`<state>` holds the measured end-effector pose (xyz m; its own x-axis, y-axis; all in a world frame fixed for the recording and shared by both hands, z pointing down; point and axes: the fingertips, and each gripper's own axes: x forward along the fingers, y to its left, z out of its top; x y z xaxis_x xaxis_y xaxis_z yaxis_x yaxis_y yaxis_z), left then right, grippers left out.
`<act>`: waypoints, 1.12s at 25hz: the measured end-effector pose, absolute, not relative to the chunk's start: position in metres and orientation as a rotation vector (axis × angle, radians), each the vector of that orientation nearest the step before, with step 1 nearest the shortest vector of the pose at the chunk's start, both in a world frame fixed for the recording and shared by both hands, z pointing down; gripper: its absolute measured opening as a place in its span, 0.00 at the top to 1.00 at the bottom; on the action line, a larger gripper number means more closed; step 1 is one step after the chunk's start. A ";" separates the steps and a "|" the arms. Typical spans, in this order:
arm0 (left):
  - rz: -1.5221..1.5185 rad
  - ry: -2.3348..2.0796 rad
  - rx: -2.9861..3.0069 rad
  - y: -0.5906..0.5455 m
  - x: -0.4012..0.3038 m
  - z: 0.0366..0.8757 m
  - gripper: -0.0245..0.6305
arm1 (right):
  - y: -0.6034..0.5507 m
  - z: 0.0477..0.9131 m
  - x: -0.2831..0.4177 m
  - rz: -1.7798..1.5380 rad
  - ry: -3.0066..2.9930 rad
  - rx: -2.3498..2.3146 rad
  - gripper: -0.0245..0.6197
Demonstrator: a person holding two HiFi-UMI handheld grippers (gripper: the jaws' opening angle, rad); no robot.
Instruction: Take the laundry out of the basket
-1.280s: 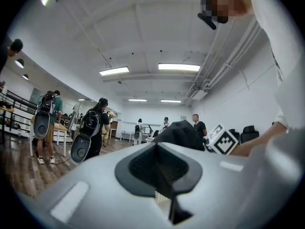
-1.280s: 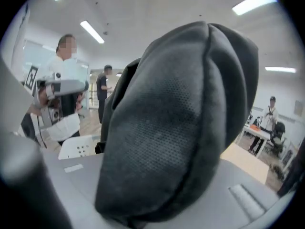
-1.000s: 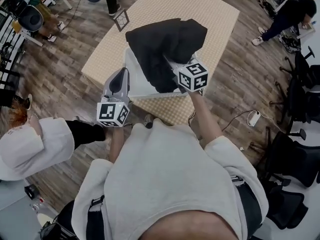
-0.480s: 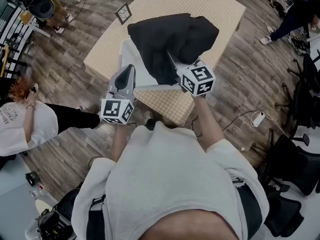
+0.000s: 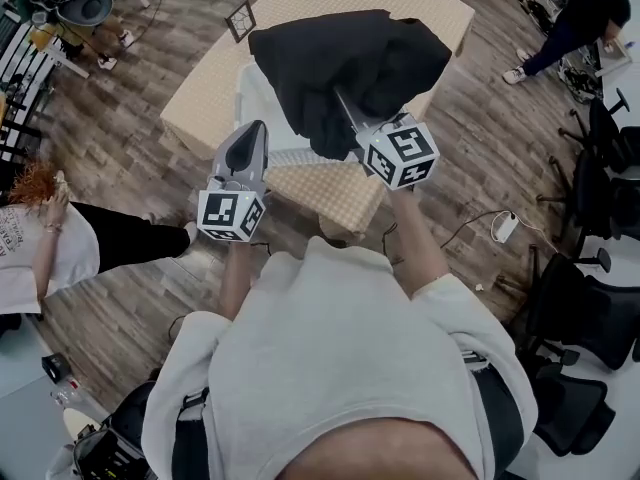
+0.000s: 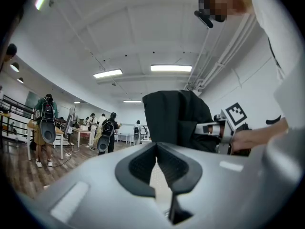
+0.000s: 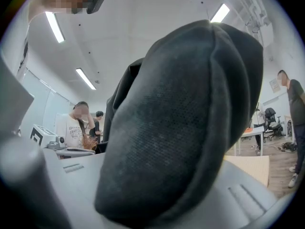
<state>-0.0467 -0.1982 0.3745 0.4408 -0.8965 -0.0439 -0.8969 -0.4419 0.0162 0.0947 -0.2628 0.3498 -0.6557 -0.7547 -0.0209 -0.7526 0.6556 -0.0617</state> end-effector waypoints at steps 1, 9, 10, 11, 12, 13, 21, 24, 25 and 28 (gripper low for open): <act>0.081 1.646 -2.663 -0.190 -0.051 0.374 0.95 | -0.253 0.343 0.092 -0.054 2.808 -1.289 0.80; 0.112 1.536 -2.727 -0.098 -0.079 0.376 0.95 | -0.139 0.340 0.061 -0.001 2.770 -1.371 0.80; 0.114 1.526 -2.736 -0.085 -0.082 0.377 0.95 | -0.124 0.343 0.057 -0.008 2.768 -1.381 0.80; 0.115 1.518 -2.744 -0.074 -0.085 0.378 0.95 | -0.109 0.347 0.053 -0.023 2.764 -1.390 0.80; 0.117 1.512 -2.752 -0.062 -0.088 0.379 0.95 | -0.094 0.352 0.050 -0.044 2.761 -1.397 0.80; 0.117 1.508 -2.762 -0.051 -0.091 0.381 0.95 | -0.080 0.358 0.046 -0.066 2.760 -1.405 0.80; 0.128 1.489 -2.788 0.014 -0.097 0.381 0.95 | 0.005 0.396 0.036 -0.192 2.764 -1.459 0.80; 0.127 1.500 -2.787 0.026 -0.100 0.381 0.95 | 0.020 0.402 0.036 -0.226 2.758 -1.457 0.80; 0.124 1.506 -2.787 0.028 -0.101 0.381 0.95 | 0.023 0.404 0.036 -0.234 2.759 -1.455 0.80; 0.118 1.517 -2.785 0.035 -0.098 0.381 0.95 | 0.032 0.408 0.040 -0.241 2.766 -1.452 0.80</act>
<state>-0.0977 0.0354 0.3814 0.5403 -0.8400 -0.0499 -0.8376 -0.5426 0.0637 0.0401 0.0317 0.4079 -0.5706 -0.8188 0.0638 -0.8174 0.5587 -0.1400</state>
